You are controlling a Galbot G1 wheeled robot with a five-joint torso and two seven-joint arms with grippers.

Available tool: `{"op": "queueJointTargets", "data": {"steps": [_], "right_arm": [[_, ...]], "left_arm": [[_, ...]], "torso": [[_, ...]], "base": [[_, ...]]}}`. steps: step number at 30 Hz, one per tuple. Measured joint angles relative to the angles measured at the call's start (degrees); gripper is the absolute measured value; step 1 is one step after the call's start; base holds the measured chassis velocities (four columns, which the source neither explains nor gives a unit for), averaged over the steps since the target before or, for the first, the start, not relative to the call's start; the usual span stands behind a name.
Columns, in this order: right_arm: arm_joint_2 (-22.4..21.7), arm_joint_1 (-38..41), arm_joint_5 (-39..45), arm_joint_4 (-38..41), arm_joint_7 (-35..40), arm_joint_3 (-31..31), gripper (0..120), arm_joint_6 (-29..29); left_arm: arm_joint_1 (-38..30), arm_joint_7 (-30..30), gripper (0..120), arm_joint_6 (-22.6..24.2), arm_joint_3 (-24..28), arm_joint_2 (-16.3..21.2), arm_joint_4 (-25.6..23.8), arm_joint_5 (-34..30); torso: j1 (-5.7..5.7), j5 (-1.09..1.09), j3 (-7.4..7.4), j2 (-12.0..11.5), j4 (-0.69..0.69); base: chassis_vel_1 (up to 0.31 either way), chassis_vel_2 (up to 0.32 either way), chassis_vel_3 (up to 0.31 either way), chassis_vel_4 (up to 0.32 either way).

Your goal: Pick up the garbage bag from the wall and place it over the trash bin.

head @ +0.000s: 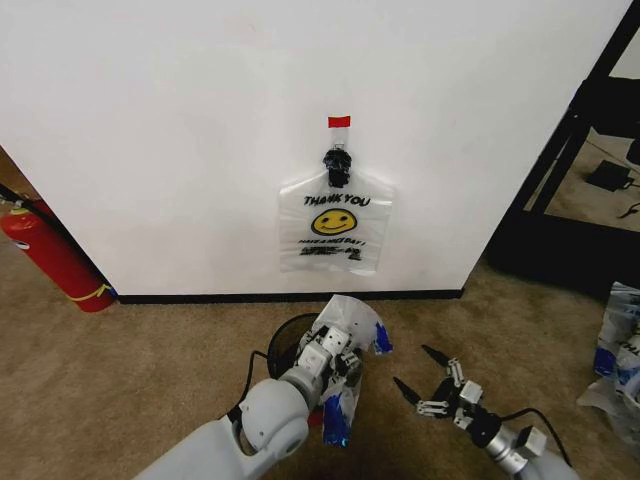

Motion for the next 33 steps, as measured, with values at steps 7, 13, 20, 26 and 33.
{"op": "queueJointTargets", "data": {"steps": [7,13,20,26,33], "right_arm": [[-0.3,1.61,-1.39,-1.59,-0.48,-0.1,100,-0.27],[-0.52,1.44,-1.38,-1.59,-0.77,-0.05,100,-0.27],[-1.56,0.11,2.12,1.11,4.63,-2.93,100,-4.42],[-3.32,-0.9,9.11,6.8,15.55,-7.63,100,-12.48],[-3.8,-0.46,11.34,9.5,22.04,-9.31,100,-15.14]], "left_arm": [[-0.53,-0.66,18,0.08,-0.25,-0.92,1.85,-3.85],[-0.64,-1.36,0,-0.14,-2.15,-1.19,2.11,-5.45],[-0.52,-1.12,0,-0.31,-5.39,0.16,2.92,-5.38],[1.24,-0.84,0,-0.79,-8.12,0.27,4.24,-4.92],[4.38,0.15,0,-1.88,-10.0,0.04,5.41,-3.89]], "torso": [[0.0,0.0,0.0,0.0,0.0],[0.0,0.01,0.0,0.0,0.0],[0.0,0.01,0.0,0.0,0.0],[0.0,0.0,0.0,0.0,0.0],[0.0,0.01,0.0,0.0,0.01]], "base": [[0.0,0.0,0.0,0.0],[0.0,0.0,0.0,0.0],[0.0,0.0,0.0,0.0],[0.0,0.0,0.0,0.0],[0.0,0.0,0.0,0.0]]}}
